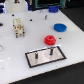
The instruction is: Insert the blue gear onto the right peg, followed by the red gear
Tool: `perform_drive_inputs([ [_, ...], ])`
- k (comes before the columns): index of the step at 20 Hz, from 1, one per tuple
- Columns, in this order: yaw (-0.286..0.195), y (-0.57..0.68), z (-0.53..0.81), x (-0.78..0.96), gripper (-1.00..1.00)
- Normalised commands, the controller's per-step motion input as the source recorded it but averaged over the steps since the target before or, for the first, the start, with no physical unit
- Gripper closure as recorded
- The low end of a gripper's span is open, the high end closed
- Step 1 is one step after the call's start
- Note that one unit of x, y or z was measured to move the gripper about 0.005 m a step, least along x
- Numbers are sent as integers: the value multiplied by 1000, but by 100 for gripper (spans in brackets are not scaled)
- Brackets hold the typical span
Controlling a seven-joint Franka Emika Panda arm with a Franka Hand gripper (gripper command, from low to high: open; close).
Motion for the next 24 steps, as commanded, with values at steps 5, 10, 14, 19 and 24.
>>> perform_drive_inputs([
  [5,0,667,0,-512,-100],
  [10,0,691,-23,-500,-100],
  [14,0,582,-258,-454,-100],
  [19,0,469,-365,-429,-100],
  [24,0,293,-470,-390,-100],
])
